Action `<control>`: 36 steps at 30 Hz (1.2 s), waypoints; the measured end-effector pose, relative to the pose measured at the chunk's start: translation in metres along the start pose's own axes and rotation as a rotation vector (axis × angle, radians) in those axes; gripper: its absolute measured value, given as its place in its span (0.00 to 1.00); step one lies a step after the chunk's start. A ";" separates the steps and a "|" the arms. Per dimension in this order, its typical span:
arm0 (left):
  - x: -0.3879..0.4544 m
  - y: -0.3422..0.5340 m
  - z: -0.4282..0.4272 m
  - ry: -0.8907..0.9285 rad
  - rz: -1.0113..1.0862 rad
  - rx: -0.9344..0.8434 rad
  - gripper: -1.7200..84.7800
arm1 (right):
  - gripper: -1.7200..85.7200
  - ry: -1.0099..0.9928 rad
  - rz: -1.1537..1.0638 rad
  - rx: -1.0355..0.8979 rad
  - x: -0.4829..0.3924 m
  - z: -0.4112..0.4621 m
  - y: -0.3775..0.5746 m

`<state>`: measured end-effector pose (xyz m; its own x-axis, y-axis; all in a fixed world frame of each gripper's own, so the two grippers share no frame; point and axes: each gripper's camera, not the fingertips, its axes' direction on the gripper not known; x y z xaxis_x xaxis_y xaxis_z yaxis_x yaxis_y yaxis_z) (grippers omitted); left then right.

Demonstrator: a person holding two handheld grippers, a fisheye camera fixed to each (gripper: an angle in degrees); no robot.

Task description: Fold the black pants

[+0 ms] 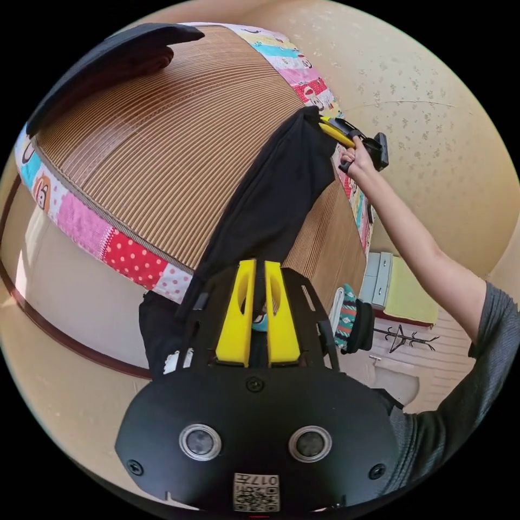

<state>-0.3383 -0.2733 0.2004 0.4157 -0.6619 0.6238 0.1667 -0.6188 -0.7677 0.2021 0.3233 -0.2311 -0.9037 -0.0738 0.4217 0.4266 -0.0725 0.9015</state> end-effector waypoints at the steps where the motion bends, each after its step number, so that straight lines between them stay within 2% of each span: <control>1: -0.004 -0.013 0.005 -0.009 0.019 -0.029 0.11 | 0.11 0.014 0.005 -0.036 0.004 0.004 0.037; 3: -0.009 -0.031 0.013 -0.045 0.046 -0.061 0.12 | 0.11 0.051 0.065 -0.112 0.013 0.015 0.097; 6: -0.012 -0.055 0.034 -0.196 0.119 -0.142 0.12 | 0.11 0.048 0.192 -0.229 0.025 0.040 0.201; 10: -0.018 -0.073 0.064 -0.186 0.175 -0.305 0.12 | 0.13 0.026 0.340 -0.301 0.010 0.075 0.307; 13: -0.017 -0.079 0.078 -0.237 0.204 -0.384 0.11 | 0.15 -0.033 0.460 -0.286 -0.002 0.095 0.343; 16: -0.012 -0.087 0.081 -0.298 0.242 -0.429 0.07 | 0.16 -0.001 0.559 -0.187 -0.013 0.087 0.351; 18: -0.008 -0.092 0.079 -0.275 0.275 -0.462 0.05 | 0.16 0.008 0.625 -0.166 -0.014 0.086 0.354; 23: -0.007 -0.096 0.058 0.099 0.370 -0.591 0.02 | 0.16 -0.018 0.669 -0.244 -0.005 0.102 0.361; 25: -0.006 -0.093 0.045 0.158 0.409 -0.622 0.02 | 0.16 -0.029 0.656 -0.234 -0.009 0.101 0.368; 27: -0.003 -0.085 0.030 0.316 0.479 -0.648 0.02 | 0.16 -0.028 0.644 -0.220 -0.014 0.098 0.374; 29: -0.015 -0.075 0.021 0.491 0.441 -0.689 0.02 | 0.16 -0.039 0.637 -0.192 -0.019 0.095 0.380; 30: -0.021 -0.072 0.022 0.474 0.416 -0.692 0.02 | 0.15 -0.051 0.632 -0.176 -0.022 0.095 0.385; 32: -0.051 -0.065 0.025 0.190 0.313 -0.660 0.02 | 0.15 -0.072 0.631 -0.180 -0.023 0.100 0.390; 34: -0.071 -0.067 0.025 0.051 0.231 -0.619 0.02 | 0.14 -0.077 0.640 -0.195 -0.024 0.110 0.396; 36: -0.082 -0.072 0.029 0.002 0.168 -0.627 0.02 | 0.14 -0.074 0.642 -0.190 -0.026 0.113 0.397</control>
<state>-0.3582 -0.1620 0.2005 0.3891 -0.7717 0.5031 -0.4546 -0.6359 -0.6237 0.3907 0.4091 0.1274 -0.4663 -0.0925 0.8798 0.8726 -0.2114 0.4402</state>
